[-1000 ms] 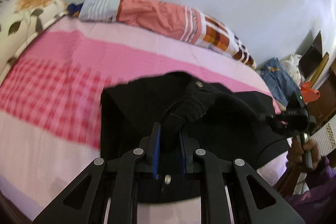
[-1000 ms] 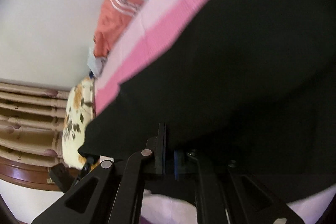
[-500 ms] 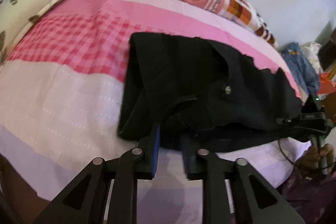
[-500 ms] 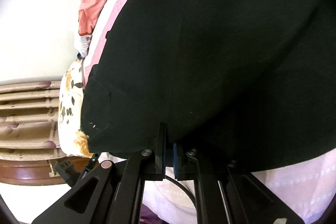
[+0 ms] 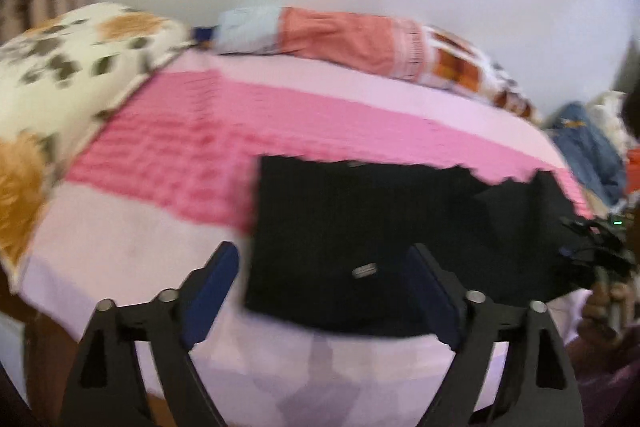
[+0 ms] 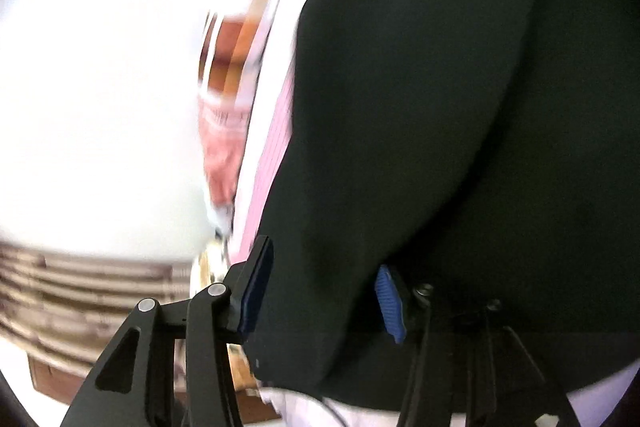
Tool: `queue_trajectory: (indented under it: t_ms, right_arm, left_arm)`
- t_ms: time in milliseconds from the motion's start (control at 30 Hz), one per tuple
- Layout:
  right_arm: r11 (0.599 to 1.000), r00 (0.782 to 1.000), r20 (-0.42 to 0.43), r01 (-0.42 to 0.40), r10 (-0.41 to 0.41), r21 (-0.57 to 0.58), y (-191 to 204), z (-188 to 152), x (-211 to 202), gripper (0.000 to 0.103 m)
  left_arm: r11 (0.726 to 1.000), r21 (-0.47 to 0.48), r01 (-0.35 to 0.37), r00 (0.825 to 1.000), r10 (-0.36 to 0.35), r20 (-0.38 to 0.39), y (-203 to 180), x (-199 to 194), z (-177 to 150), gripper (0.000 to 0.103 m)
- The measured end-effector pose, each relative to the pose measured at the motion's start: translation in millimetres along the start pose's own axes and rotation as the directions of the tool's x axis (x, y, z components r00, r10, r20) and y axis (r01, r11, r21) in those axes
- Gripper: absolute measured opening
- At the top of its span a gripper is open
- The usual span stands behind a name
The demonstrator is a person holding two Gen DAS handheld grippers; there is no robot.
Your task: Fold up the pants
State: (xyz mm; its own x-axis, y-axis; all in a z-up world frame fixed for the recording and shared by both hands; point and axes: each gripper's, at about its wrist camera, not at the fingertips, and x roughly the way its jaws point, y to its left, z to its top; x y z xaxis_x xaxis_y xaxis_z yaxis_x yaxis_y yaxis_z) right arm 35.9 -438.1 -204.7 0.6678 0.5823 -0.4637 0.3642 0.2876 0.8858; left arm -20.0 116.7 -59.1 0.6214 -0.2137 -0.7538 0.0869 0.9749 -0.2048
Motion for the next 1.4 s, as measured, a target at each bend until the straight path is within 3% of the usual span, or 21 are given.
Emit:
queue_trajectory:
  t_ms: [100, 333, 400, 433, 467, 500, 667, 800, 967, 1167, 1400]
  right_arm:
    - [0.996, 0.993, 0.105, -0.062, 0.055, 0.062, -19.9, 29.0, -20.0, 0.043]
    - [0.990, 0.965, 0.256, -0.093, 0.062, 0.109, -41.3, 82.3, -62.4, 0.041]
    - [0.992, 0.965, 0.260, -0.071, 0.041, 0.107, -43.1, 89.7, -67.3, 0.031]
    - [0.996, 0.966, 0.257, -0.024, 0.001, 0.089, -35.8, 89.7, -64.5, 0.016]
    - [0.997, 0.968, 0.250, 0.016, -0.034, 0.075, -34.0, 91.9, -64.2, 0.008]
    - [0.997, 0.968, 0.244, 0.031, -0.049, 0.075, -38.9, 96.5, -69.2, 0.008]
    - [0.994, 0.960, 0.256, 0.103, -0.110, 0.040, -30.4, 90.9, -78.5, 0.006]
    - [0.991, 0.944, 0.304, 0.128, -0.129, 0.024, -34.3, 75.0, -131.4, 0.005]
    - [0.981, 0.929, 0.314, 0.177, -0.195, 0.084, -61.8, 43.0, -176.7, 0.005]
    - [0.965, 0.937, 0.279, 0.154, -0.212, 0.214, -103.6, 33.4, -179.9, 0.005]
    - [0.969, 0.935, 0.290, 0.152, -0.204, 0.193, -96.7, 30.3, -184.8, 0.005]
  left_arm:
    - [0.996, 0.017, 0.084, 0.995, -0.083, -0.059, -30.5, 32.6, 3.2, 0.087]
    - [0.992, 0.021, 0.125, 0.983, -0.121, -0.141, -61.0, 79.0, -8.4, 0.087]
    - [0.993, 0.004, 0.121, 0.977, -0.119, -0.177, -61.2, 89.9, -14.1, 0.087]
    - [0.993, -0.002, 0.118, 0.976, -0.117, -0.181, -61.2, 91.5, -16.4, 0.087]
    - [0.993, -0.006, 0.114, 0.976, -0.113, -0.184, -60.2, 93.6, -18.4, 0.087]
    - [0.994, -0.006, 0.112, 0.977, -0.111, -0.183, -59.0, 94.5, -19.4, 0.087]
    - [0.994, 0.012, 0.108, 0.977, -0.104, -0.185, -61.1, 97.4, -18.9, 0.087]
    - [0.995, 0.029, 0.097, 0.977, -0.090, -0.191, -59.0, 93.6, -17.2, 0.087]
    - [0.996, -0.030, 0.089, 0.972, -0.093, -0.215, -45.5, 88.9, -21.3, 0.087]
    - [0.997, -0.009, 0.076, 0.973, -0.077, -0.217, -40.6, 86.9, -27.7, 0.087]
    - [0.996, 0.073, 0.045, 0.982, -0.031, -0.185, -47.5, 89.8, -32.9, 0.087]
